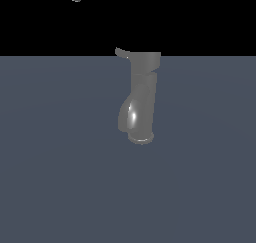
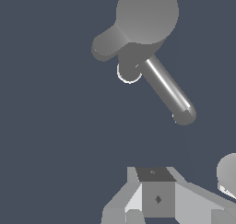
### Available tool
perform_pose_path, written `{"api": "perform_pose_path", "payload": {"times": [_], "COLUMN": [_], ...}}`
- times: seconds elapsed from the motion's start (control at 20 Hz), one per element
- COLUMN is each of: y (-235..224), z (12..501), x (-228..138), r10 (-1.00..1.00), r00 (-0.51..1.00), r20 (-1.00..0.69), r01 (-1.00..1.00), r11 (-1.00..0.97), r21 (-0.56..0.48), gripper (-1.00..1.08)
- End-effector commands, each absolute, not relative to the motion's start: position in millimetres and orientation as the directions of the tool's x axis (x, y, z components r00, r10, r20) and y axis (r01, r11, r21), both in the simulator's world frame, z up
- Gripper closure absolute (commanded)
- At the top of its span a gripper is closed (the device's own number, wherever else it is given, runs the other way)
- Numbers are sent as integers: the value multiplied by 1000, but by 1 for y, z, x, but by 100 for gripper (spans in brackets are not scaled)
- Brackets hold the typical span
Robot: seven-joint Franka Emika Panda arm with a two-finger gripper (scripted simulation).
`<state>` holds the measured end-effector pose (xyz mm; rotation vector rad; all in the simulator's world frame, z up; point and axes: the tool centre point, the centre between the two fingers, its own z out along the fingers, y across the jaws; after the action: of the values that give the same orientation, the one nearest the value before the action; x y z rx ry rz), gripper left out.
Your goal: Turn on the faucet by rotating a designated handle.
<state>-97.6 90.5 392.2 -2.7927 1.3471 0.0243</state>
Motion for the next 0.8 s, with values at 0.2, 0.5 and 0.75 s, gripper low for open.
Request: {"api": "perform_pose_path", "payload": {"times": [0.2, 0.5, 0.75], "y": [88, 82, 72], "z": [376, 360, 347], "x": [-66, -38, -14], "r10": [-867, -928, -966], "r00": [497, 370, 257], "r20": [-30, -27, -22], "r01": [-868, -929, -966], "r11": [-496, -370, -256], "r21": [-25, -20, -15], "gripper": [108, 108, 108]}}
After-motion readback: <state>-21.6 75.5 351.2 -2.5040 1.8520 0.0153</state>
